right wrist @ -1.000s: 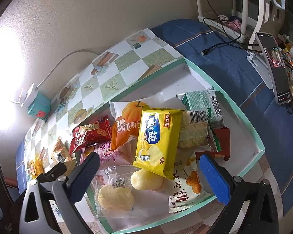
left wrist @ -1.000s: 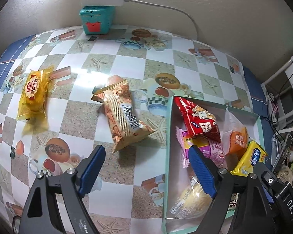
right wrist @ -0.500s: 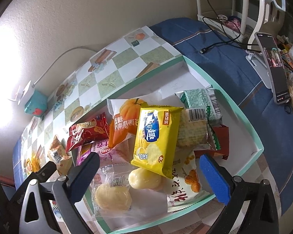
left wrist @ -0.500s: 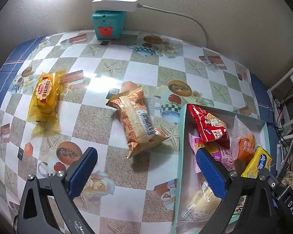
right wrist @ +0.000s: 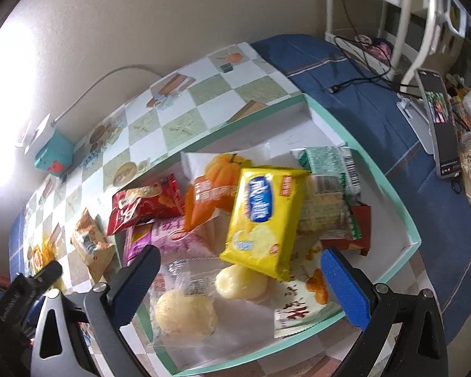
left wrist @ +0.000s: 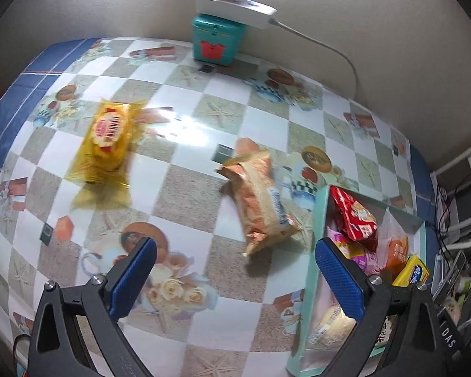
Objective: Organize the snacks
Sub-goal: 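Move both tools back toward yellow bread bag and tan biscuit bag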
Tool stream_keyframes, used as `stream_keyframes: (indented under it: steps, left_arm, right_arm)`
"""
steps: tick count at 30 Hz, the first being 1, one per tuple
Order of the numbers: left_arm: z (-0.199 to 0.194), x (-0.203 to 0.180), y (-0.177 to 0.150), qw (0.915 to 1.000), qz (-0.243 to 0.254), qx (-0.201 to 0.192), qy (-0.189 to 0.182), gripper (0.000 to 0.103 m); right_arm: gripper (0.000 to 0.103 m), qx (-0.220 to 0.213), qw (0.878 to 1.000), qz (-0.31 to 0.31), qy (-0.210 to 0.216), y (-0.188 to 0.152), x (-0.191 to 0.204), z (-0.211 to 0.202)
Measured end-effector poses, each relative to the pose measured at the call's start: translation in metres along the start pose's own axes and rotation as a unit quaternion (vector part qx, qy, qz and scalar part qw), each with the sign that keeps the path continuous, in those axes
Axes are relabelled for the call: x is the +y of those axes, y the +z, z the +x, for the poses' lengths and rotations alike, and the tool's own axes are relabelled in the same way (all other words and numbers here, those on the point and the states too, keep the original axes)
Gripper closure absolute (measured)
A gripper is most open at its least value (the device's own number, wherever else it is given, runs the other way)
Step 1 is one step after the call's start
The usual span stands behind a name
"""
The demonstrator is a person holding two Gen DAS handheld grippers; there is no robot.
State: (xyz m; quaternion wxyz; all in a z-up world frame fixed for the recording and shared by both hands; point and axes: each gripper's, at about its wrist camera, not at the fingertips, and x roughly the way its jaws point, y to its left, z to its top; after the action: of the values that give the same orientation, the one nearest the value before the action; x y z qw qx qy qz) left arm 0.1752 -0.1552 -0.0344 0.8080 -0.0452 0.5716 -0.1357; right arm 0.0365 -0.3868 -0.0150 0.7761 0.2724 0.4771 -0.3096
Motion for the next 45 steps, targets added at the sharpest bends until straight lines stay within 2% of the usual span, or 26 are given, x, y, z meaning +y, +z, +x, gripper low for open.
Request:
stream_keyframes:
  steps: [4,11,17,28,39,45]
  left_arm:
    - [-0.012,0.018,0.003,0.9994,-0.004,-0.019,0.03,0.002]
    - [-0.033,0.059,0.01,0.997,-0.022,-0.046,0.058,0.002]
    - [-0.051,0.101,0.015,0.9948,-0.066,-0.058,0.051,0.002]
    - [-0.062,0.152,0.014,0.9892,-0.125,-0.062,0.045,0.002]
    - [-0.066,0.186,0.011,0.9857,-0.151,-0.062,0.043,0.002]
    - [-0.066,0.205,0.01,0.9823,-0.172,-0.06,0.043,0.002]
  right_arm:
    - [0.0,-0.001,1.0,-0.024,-0.001,-0.005,0.018,-0.002]
    - [0.0,-0.014,0.997,-0.072,-0.003,-0.015,0.057,-0.009]
    - [0.0,-0.03,0.993,-0.113,0.002,-0.027,0.09,-0.015]
    - [0.0,-0.055,0.981,-0.182,0.032,-0.054,0.147,-0.024]
    - [0.0,-0.064,0.979,-0.182,0.072,-0.066,0.177,-0.022]
    - [0.0,-0.075,0.978,-0.183,0.07,-0.071,0.183,-0.019]
